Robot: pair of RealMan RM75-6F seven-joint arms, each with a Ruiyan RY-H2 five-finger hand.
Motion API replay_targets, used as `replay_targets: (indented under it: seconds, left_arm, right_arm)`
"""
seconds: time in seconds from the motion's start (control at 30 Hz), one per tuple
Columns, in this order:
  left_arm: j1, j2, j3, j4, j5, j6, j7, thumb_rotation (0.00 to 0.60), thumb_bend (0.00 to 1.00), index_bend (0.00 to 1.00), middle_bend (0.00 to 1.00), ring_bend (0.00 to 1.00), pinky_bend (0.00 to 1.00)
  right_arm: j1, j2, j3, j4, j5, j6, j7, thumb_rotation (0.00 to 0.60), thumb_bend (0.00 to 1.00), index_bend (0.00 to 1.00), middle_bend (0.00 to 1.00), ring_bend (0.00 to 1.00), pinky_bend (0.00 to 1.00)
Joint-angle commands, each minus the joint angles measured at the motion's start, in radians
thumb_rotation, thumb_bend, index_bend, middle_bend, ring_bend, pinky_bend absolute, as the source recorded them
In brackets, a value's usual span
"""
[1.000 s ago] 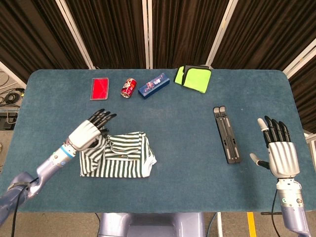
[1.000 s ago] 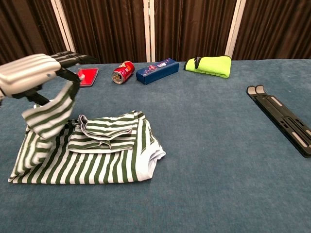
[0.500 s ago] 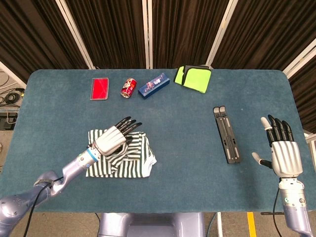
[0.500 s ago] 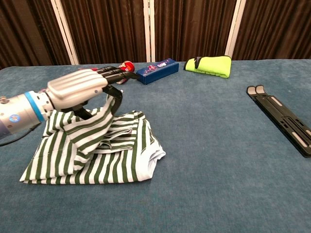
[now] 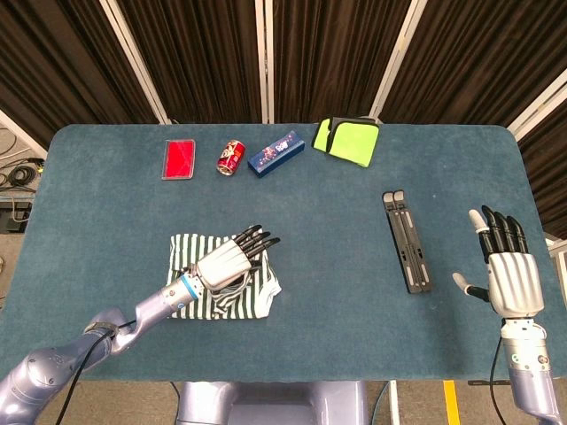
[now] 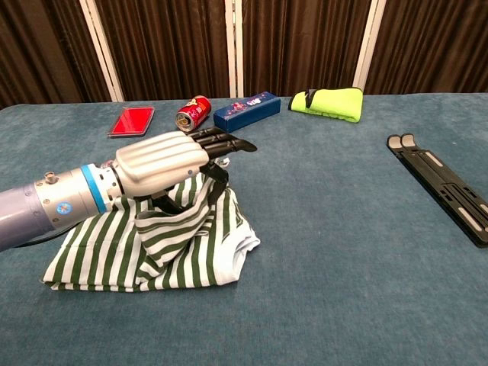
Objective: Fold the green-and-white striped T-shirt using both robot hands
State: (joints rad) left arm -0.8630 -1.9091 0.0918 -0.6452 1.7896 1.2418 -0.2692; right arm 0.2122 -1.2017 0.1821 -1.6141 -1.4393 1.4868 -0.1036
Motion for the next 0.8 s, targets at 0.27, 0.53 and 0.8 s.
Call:
replay_targets:
  seconds: [0.27,0.53,0.8]
  left_arm:
    - [-0.018,-0.013,-0.022,-0.046,-0.041,-0.076,0.029,0.600,0.53,0.02,0.00,0.00,0.00]
    - [-0.019,0.036,-0.072,-0.186,-0.069,-0.029,0.035,0.600,0.29,0.00,0.00,0.00,0.00]
    - [-0.018,0.130,-0.126,-0.360,-0.093,0.012,0.088,0.600,0.26,0.00,0.00,0.00,0.00]
  right_arm:
    - [-0.002,0.005,0.001,-0.003,0.003,0.000,0.007,0.600,0.00,0.06,0.00,0.00,0.00]
    - [-0.003,0.007,0.000,-0.004,0.002,0.001,0.008,0.600,0.00,0.06,0.00,0.00,0.00]
    - [-0.006,0.008,-0.002,-0.012,-0.006,0.008,0.004,0.600,0.00,0.06,0.00,0.00,0.00]
